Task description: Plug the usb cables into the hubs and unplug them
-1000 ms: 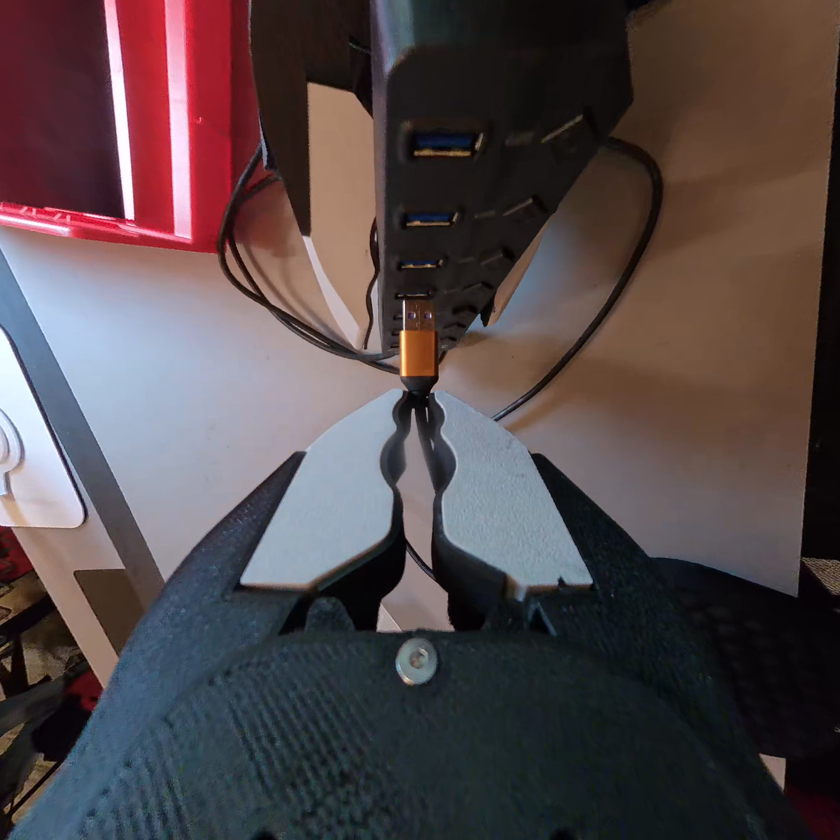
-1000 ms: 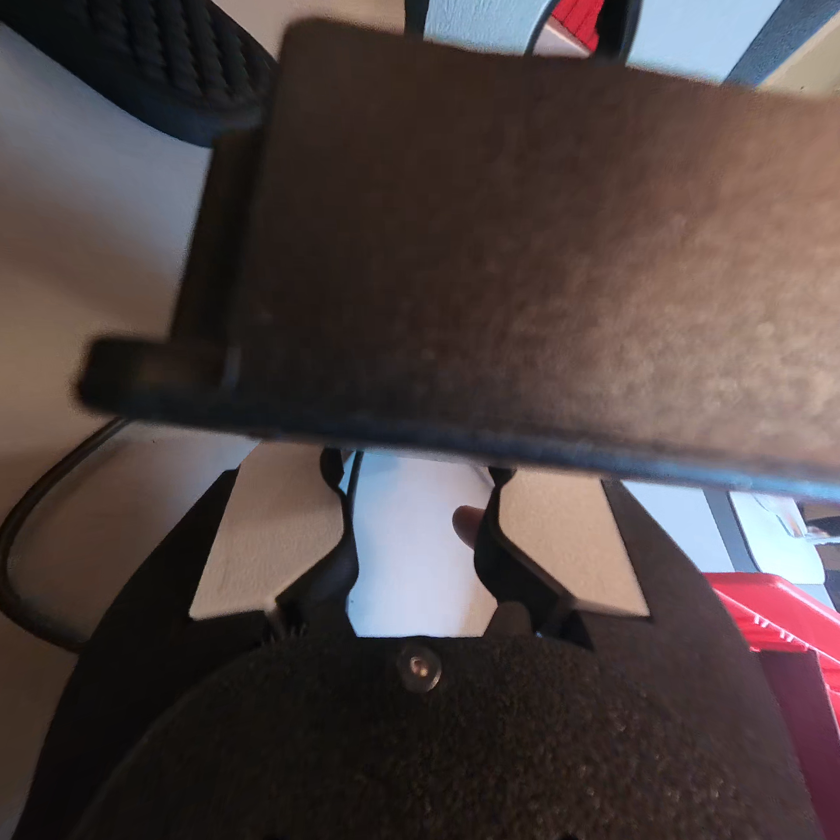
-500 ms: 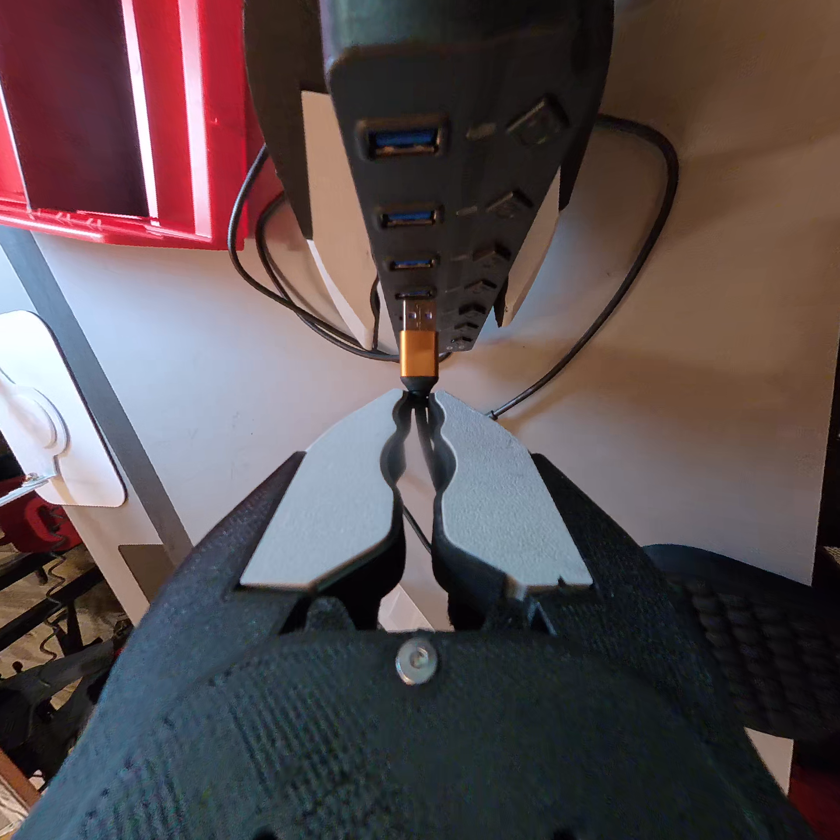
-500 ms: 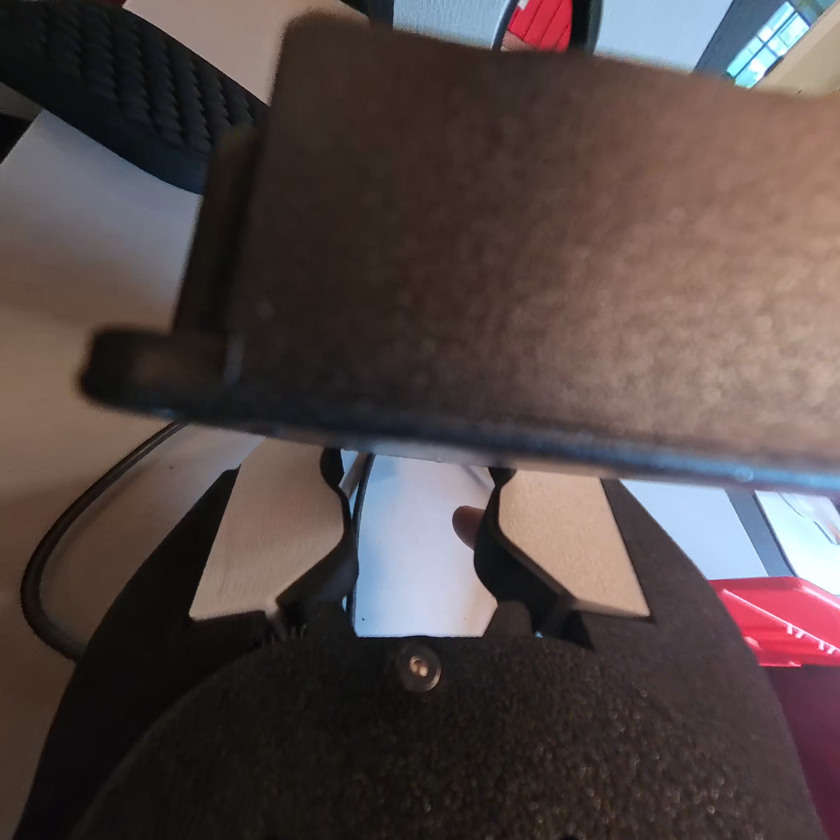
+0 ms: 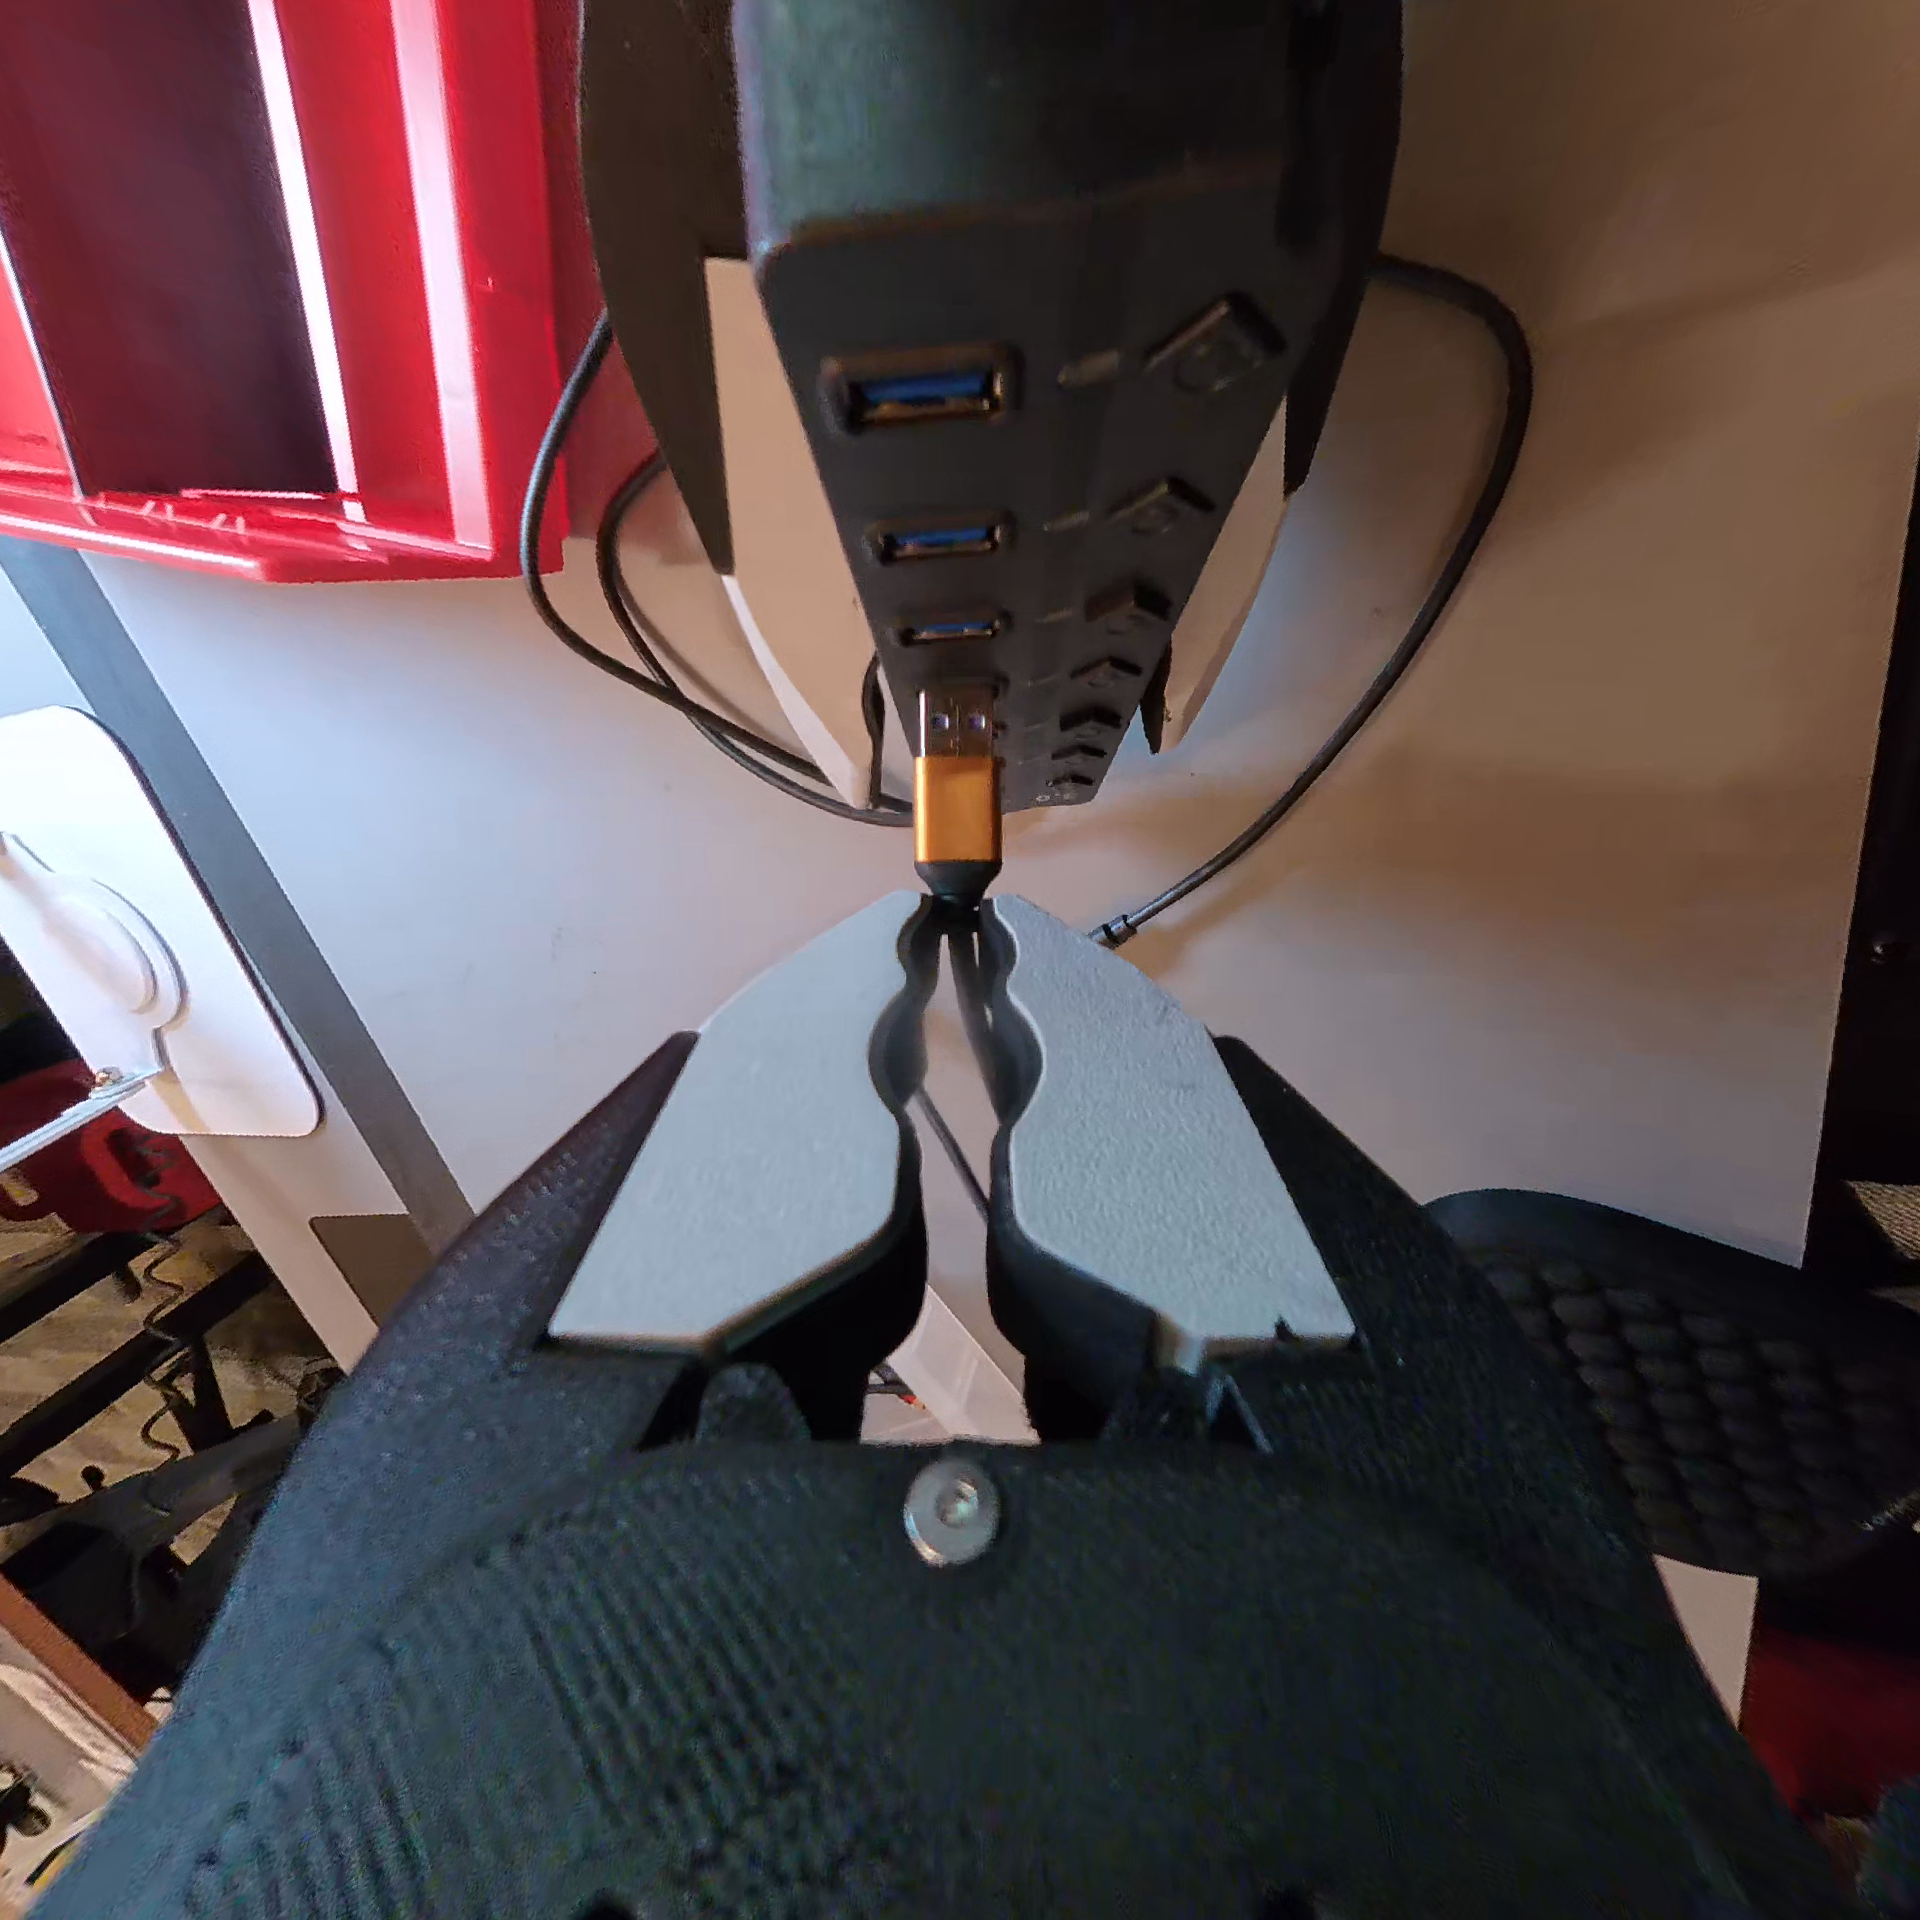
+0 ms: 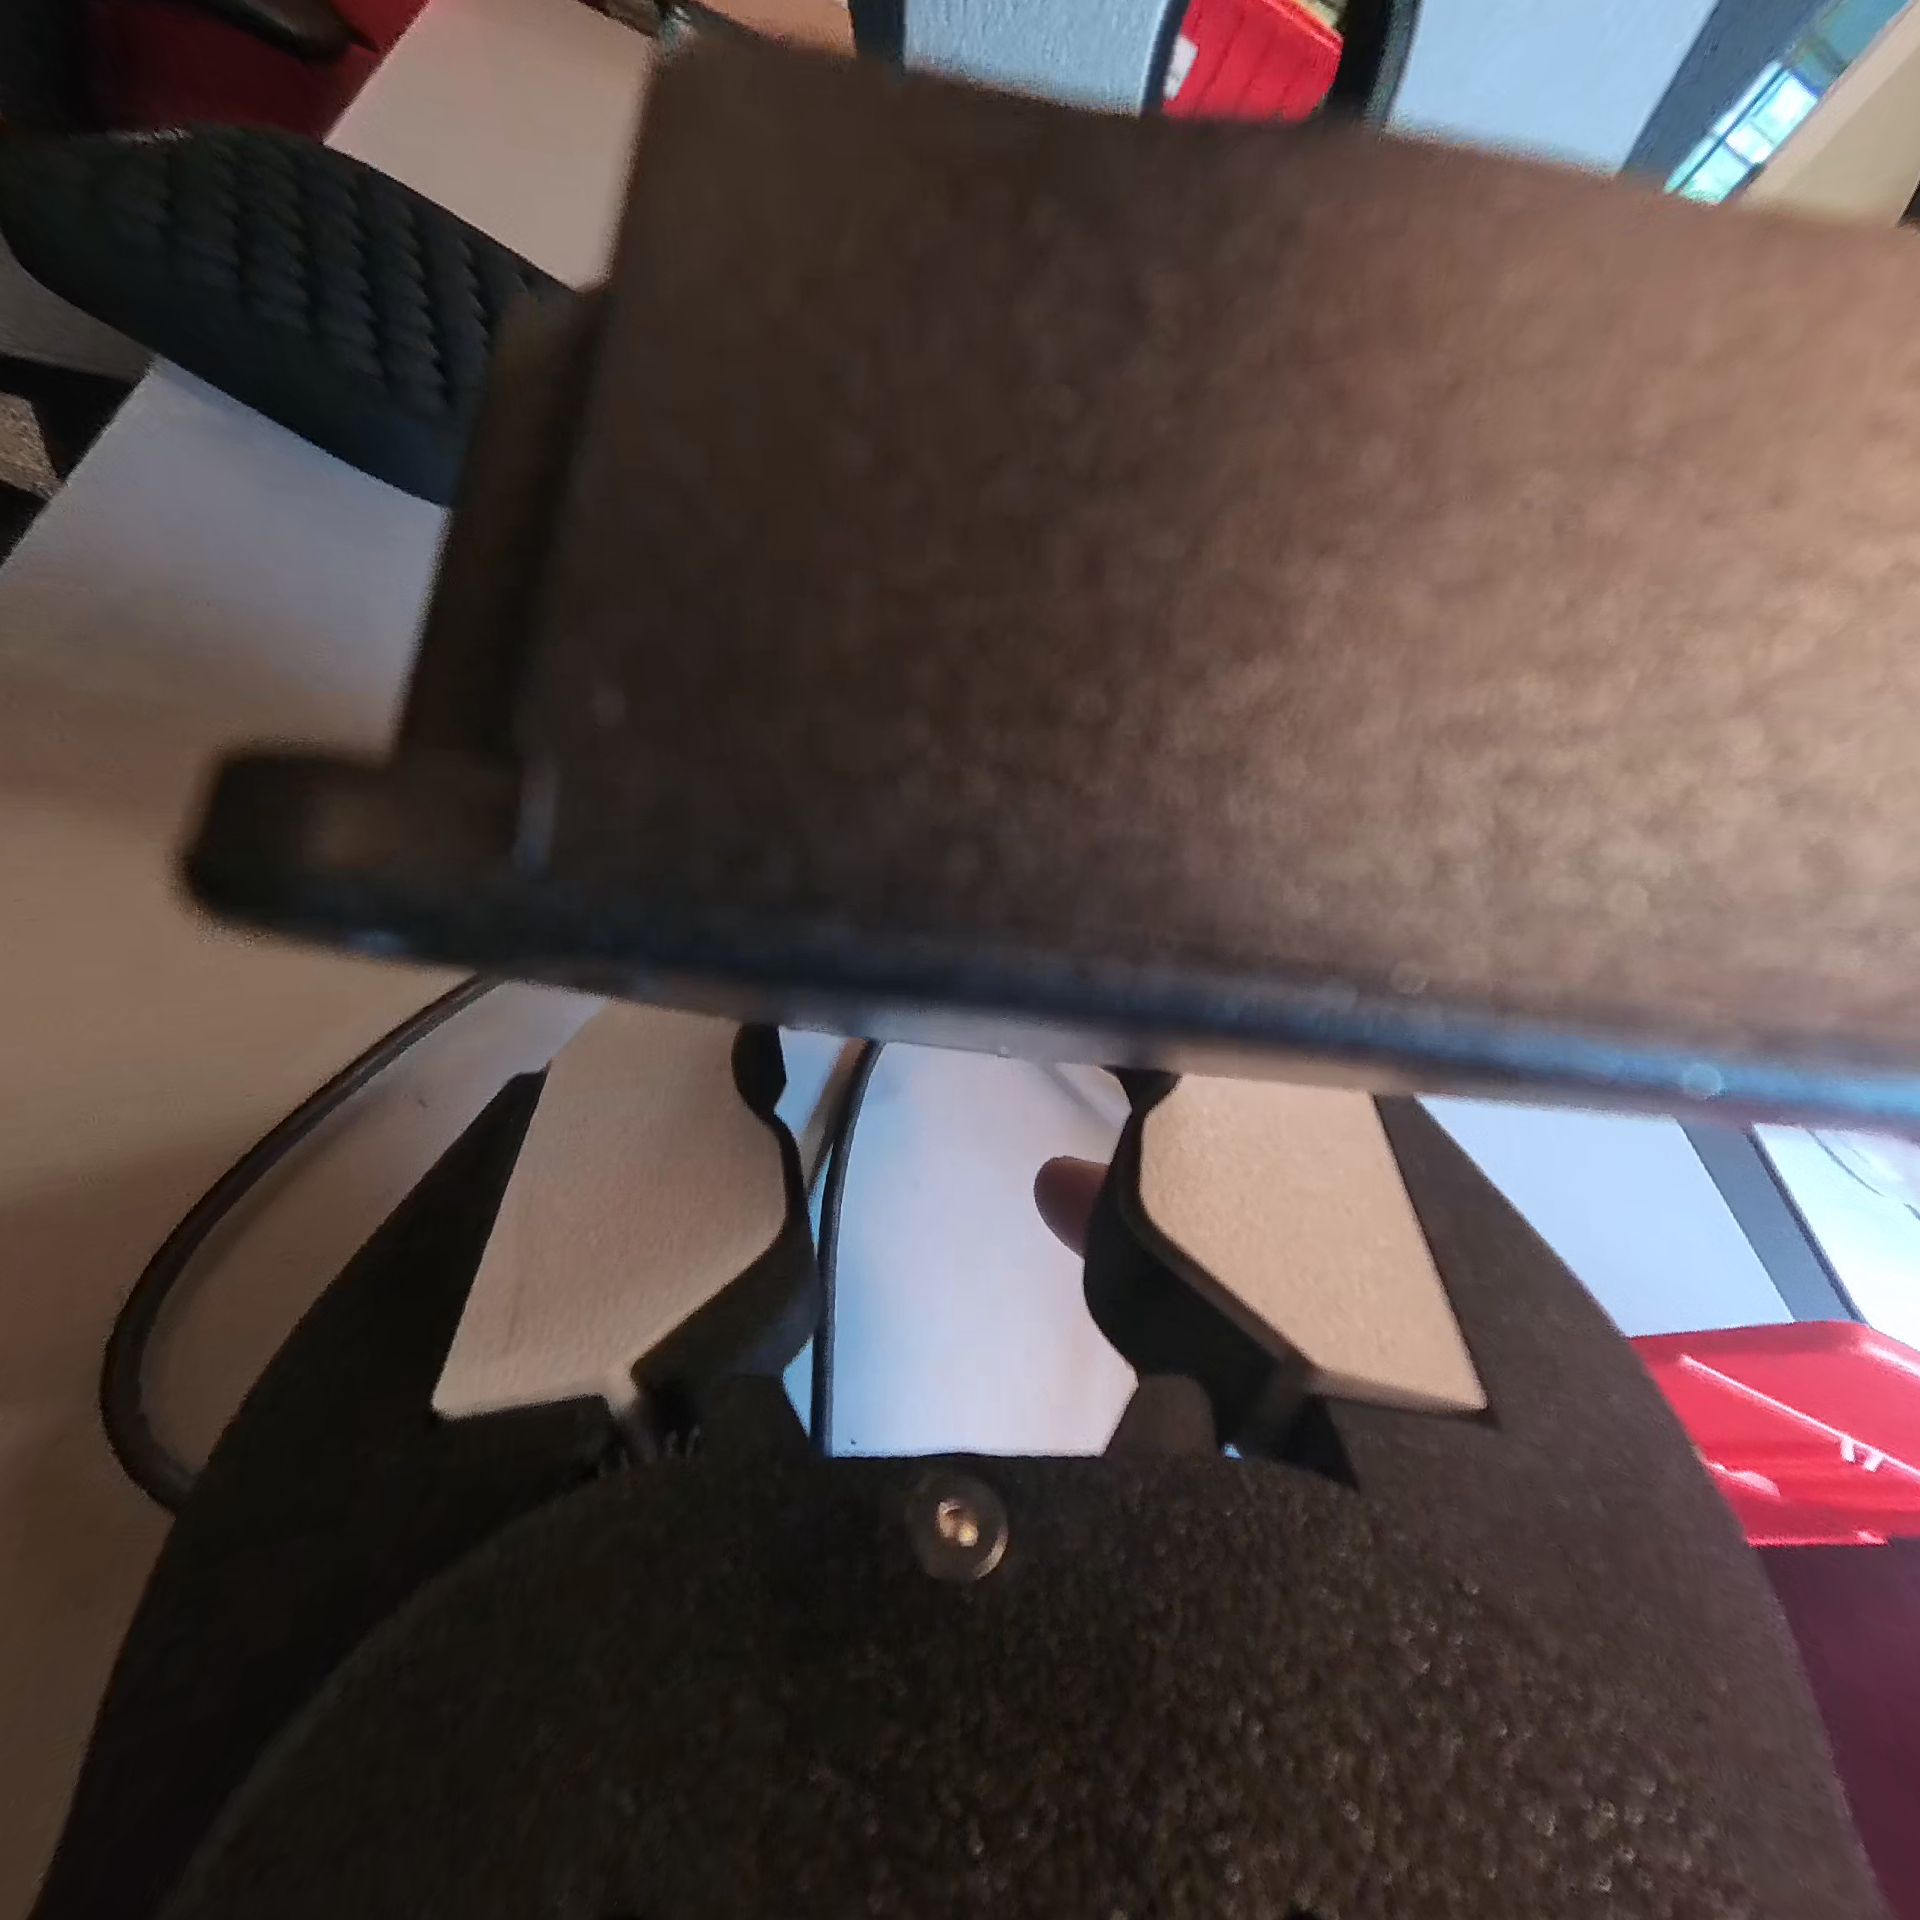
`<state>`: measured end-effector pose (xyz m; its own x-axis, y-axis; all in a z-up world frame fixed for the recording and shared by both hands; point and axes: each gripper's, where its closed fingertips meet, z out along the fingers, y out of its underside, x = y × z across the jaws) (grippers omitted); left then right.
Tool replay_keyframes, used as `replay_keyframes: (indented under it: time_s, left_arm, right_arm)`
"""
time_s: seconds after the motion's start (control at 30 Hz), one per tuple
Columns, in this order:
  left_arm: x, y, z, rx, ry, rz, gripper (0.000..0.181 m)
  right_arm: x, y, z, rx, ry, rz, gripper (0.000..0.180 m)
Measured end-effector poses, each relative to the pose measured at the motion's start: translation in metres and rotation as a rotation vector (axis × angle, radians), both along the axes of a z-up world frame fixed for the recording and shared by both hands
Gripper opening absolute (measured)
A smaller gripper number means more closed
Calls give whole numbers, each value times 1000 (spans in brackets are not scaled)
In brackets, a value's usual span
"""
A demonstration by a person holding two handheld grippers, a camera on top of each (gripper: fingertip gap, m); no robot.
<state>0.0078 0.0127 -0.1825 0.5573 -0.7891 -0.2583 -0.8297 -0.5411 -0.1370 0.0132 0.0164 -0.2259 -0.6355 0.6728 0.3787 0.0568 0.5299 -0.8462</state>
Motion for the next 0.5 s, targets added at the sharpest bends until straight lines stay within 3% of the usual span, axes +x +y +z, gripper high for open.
replay_keyframes:
  time_s: [0.23, 0.5]
  left_arm:
    - [2, 5, 6, -2, 0, 15, 6]
    - [13, 10, 19, -3, -241, 55, 6]
  right_arm:
    - [-1, 3, 5, -29, 14, -21, 64]
    - [1, -1, 15, -140, 29, 7, 63]
